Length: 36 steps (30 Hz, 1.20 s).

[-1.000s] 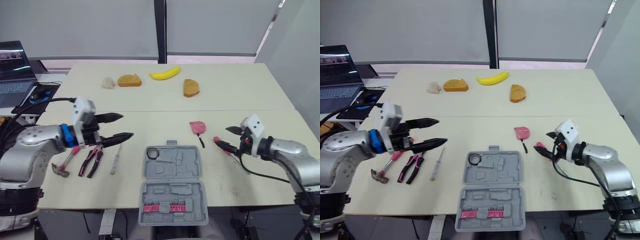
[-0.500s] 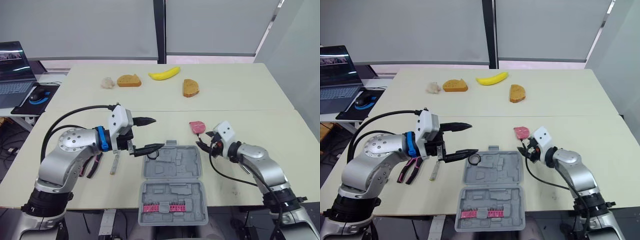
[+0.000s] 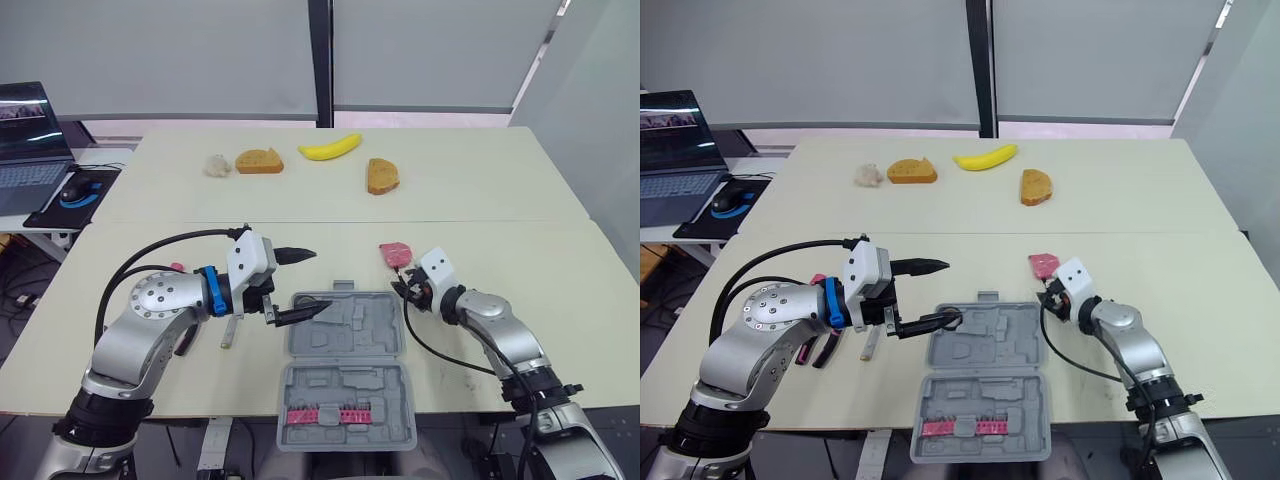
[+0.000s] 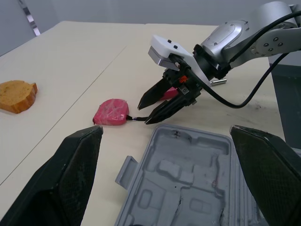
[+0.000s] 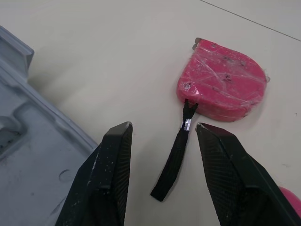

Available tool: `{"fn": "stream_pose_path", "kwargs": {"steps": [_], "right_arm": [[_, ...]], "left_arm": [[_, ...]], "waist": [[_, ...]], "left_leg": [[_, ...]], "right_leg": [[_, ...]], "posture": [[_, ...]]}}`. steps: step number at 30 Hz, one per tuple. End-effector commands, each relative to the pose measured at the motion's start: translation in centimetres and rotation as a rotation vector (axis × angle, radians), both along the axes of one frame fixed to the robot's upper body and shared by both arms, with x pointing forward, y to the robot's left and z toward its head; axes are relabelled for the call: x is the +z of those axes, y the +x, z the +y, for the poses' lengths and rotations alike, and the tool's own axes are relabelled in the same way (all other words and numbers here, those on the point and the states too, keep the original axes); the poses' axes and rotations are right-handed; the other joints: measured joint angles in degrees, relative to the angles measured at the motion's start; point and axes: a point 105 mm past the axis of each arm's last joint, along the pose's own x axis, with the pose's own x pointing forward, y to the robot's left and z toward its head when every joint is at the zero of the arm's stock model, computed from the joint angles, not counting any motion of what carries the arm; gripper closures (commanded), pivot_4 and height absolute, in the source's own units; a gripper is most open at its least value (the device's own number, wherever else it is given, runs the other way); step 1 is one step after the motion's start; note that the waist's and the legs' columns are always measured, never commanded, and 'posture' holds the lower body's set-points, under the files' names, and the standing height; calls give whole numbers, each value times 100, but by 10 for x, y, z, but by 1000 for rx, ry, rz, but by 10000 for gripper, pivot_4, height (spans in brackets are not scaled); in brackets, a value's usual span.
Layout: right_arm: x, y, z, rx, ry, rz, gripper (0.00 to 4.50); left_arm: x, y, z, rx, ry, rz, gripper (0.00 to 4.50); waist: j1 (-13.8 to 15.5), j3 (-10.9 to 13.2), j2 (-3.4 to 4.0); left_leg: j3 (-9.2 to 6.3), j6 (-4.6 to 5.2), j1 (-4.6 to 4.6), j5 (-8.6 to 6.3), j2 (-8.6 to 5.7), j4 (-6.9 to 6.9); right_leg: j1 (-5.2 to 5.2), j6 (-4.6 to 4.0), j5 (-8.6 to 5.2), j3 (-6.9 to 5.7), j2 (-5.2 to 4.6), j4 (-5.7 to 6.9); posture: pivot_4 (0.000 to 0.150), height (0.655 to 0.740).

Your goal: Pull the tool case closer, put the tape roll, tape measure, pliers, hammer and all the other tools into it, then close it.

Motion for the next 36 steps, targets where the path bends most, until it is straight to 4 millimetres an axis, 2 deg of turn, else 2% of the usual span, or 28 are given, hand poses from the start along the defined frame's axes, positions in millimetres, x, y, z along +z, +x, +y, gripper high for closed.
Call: {"fn": "stream_pose_path", "kwargs": {"steps": [1,16,19,23,28,36], "right_arm": [[7,8,2,-14,5,-55,22035],[-7,16,5,-40,9,-42,22035],[-9,17,3,-42,3,-38,26650],[-9,19,1,-51,5,-38,35706],[-11,19,0,-64,13,-38,44925],[-10,21,-1,-83,28,-48,44925]], "left_arm": [[14,0,-4,-20,7,-81,0],[12,-3,-6,-42,19,-74,0],[11,-4,-4,-40,24,-73,0],[10,-4,-4,-39,28,-72,0],[8,-6,-3,-40,29,-67,0],[7,-4,-3,-44,28,-64,0]], "waist": [[0,0,0],[-6,0,0],[-8,0,0],[-8,0,1],[-10,-1,1],[-11,-1,1]], "left_leg": [[0,0,0,0,0,0],[0,-20,1,12,0,0],[1,-20,2,12,0,0],[1,-20,3,12,0,0],[1,-20,4,12,1,0],[1,-20,7,12,1,0]], "right_leg": [[0,0,0,0,1,0],[0,0,0,2,3,2],[0,0,0,3,3,3],[1,0,0,4,4,3],[1,0,0,3,4,4],[2,-1,0,5,5,6]], "posture": [[1500,7400],[1500,7400],[1500,7400],[1500,7400],[1500,7400],[1500,7400]]}}
